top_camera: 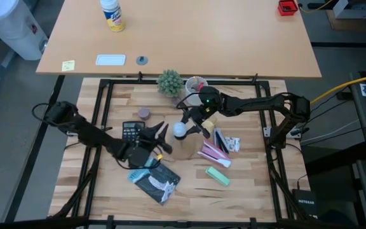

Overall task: Screw lightbulb
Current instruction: Remove the lightbulb from the lamp

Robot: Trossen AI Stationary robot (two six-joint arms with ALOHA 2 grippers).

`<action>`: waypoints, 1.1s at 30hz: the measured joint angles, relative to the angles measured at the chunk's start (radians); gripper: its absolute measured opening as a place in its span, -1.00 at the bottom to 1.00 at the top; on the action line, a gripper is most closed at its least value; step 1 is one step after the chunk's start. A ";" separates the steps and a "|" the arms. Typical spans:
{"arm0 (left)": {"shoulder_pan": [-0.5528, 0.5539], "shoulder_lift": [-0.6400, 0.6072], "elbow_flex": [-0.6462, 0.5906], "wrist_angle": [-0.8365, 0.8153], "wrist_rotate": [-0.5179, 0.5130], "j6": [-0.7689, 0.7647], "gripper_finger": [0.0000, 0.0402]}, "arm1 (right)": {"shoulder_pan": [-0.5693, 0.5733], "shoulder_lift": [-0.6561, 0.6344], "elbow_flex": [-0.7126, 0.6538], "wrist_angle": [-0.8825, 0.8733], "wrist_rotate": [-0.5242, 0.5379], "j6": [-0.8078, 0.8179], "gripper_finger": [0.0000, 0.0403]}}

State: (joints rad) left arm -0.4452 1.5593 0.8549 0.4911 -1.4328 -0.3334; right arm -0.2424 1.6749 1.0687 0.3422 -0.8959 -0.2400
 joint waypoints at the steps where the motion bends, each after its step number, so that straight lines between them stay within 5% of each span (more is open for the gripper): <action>1: -0.015 -0.003 0.000 0.000 0.010 0.002 -0.56 | 0.000 0.000 0.000 0.000 0.006 0.000 -0.23; 9: -0.080 -0.003 0.000 -0.046 0.209 -0.181 -0.56 | 0.002 0.000 0.000 0.015 0.089 0.013 -0.23; 13: -0.080 -0.003 0.000 -0.090 0.328 -0.214 -0.56 | 0.000 0.002 0.000 0.047 0.044 0.015 -0.23; 26: 0.030 0.076 0.001 -0.096 0.323 -0.304 -0.56 | -0.002 0.002 -0.001 0.065 -0.042 0.000 -0.23; 33: 0.042 0.095 0.001 -0.094 0.159 -0.343 -0.56 | 0.000 0.000 0.001 0.020 -0.086 -0.001 -0.23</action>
State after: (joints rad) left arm -0.4030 1.6543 0.8562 0.3968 -1.2739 -0.6764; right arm -0.2420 1.6749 1.0695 0.3625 -0.9823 -0.2409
